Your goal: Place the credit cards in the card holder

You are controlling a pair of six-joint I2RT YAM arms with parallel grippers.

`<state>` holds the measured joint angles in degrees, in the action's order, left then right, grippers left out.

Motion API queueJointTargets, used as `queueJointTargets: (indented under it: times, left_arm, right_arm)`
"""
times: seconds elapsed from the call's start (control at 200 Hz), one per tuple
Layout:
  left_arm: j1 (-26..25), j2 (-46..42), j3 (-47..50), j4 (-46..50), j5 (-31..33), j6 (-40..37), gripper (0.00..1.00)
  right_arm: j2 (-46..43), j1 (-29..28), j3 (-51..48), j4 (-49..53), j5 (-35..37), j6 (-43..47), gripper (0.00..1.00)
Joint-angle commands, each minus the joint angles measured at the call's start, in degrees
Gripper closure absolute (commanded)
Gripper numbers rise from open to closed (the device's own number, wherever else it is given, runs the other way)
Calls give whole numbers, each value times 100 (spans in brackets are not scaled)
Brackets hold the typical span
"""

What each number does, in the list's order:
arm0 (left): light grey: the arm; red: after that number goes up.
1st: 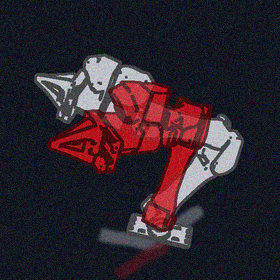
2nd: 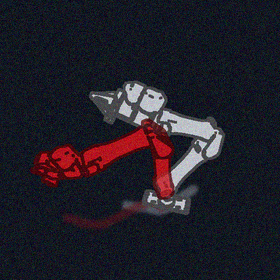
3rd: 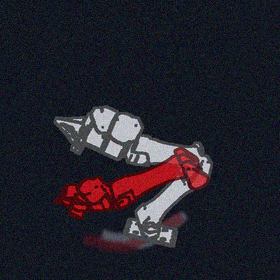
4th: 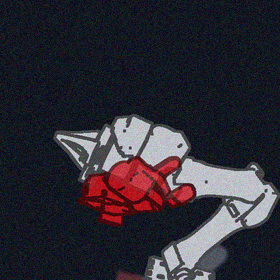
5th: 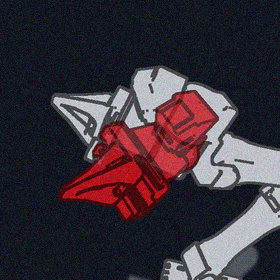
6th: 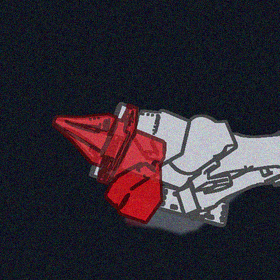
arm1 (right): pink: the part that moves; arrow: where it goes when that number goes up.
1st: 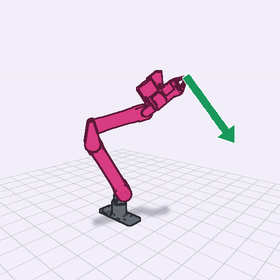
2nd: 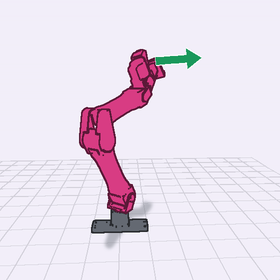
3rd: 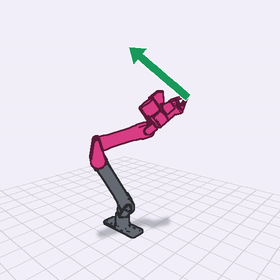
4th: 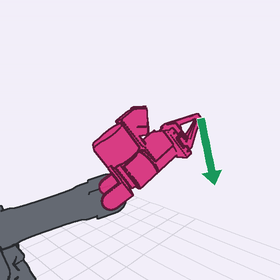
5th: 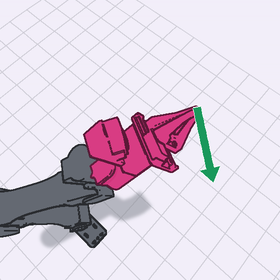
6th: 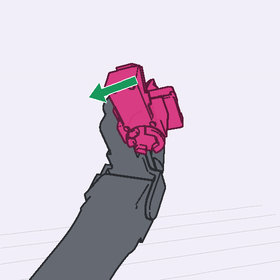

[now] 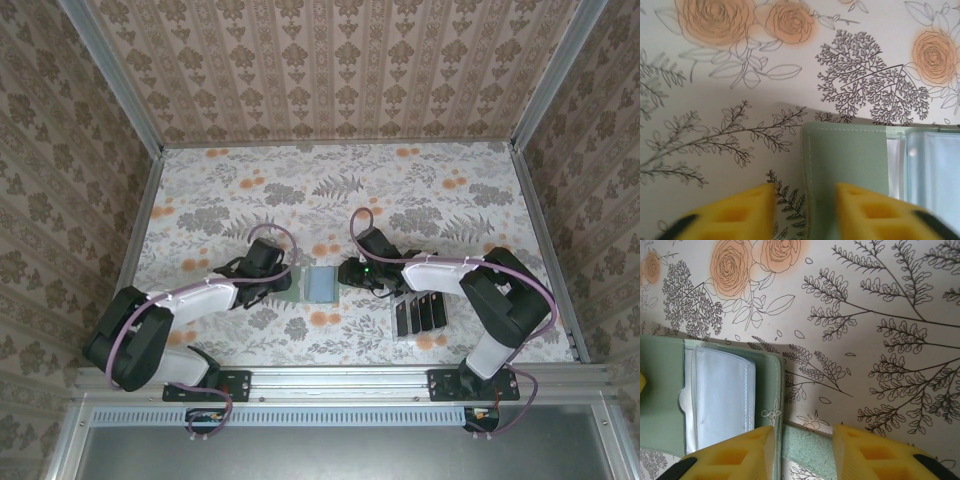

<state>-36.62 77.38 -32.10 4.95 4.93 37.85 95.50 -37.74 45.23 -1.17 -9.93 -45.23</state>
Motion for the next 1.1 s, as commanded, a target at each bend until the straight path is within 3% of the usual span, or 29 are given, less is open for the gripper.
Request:
queueJointTargets:
  times: [0.0,0.09,0.255,0.655,1.095]
  left_arm:
    - [75,-488,-294,514,183,-288,38]
    - [82,-757,-445,776,196,-401,30]
    - [60,-971,-578,984,-39,-460,28]
    - [-205,-518,-497,1242,286,-472,49]
    - [-248,-48,-150,768,263,-276,49]
  right_arm:
    - [-279,-28,33,88,-182,-45,62]
    - [-505,-73,145,274,-177,8,61]
    - [-682,-220,436,653,-172,84,61]
    - [-163,-506,769,613,-207,-1,60]
    - [273,-564,882,495,-248,-71,60]
